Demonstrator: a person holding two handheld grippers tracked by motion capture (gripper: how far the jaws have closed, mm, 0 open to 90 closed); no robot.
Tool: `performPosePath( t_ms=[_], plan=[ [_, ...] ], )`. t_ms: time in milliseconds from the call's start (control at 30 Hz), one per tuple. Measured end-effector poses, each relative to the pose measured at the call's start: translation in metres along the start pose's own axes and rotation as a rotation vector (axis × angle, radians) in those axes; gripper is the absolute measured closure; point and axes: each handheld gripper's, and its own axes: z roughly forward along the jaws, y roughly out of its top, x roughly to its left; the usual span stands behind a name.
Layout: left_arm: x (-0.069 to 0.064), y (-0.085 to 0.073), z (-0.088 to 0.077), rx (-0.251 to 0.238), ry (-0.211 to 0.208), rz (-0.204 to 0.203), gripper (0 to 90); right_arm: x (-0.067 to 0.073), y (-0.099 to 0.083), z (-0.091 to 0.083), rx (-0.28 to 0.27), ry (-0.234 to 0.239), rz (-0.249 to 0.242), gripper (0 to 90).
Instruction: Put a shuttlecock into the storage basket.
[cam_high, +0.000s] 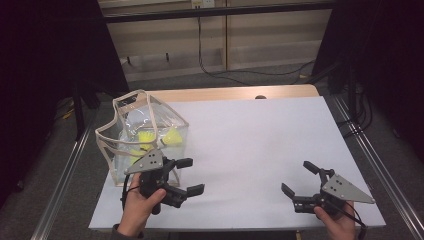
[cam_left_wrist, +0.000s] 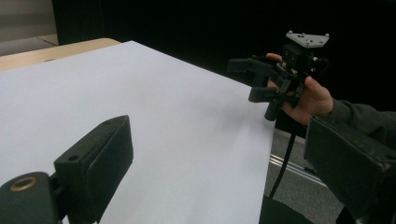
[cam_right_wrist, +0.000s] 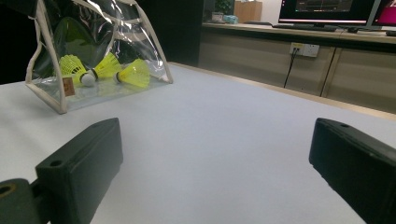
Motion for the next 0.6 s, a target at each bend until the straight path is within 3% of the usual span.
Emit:
performPosePath(
  t_ms=[333, 600],
  plan=[
    [0.005, -0.019, 0.002, 0.021, -0.002, 0.002, 7.9, 0.000, 0.000, 0.000, 0.000, -0.001, 0.001, 2.6],
    [0.012, -0.033, 0.001, 0.031, 0.020, 0.009, 7.5, 0.000, 0.000, 0.000, 0.000, -0.001, 0.002, 2.6]
  ],
)
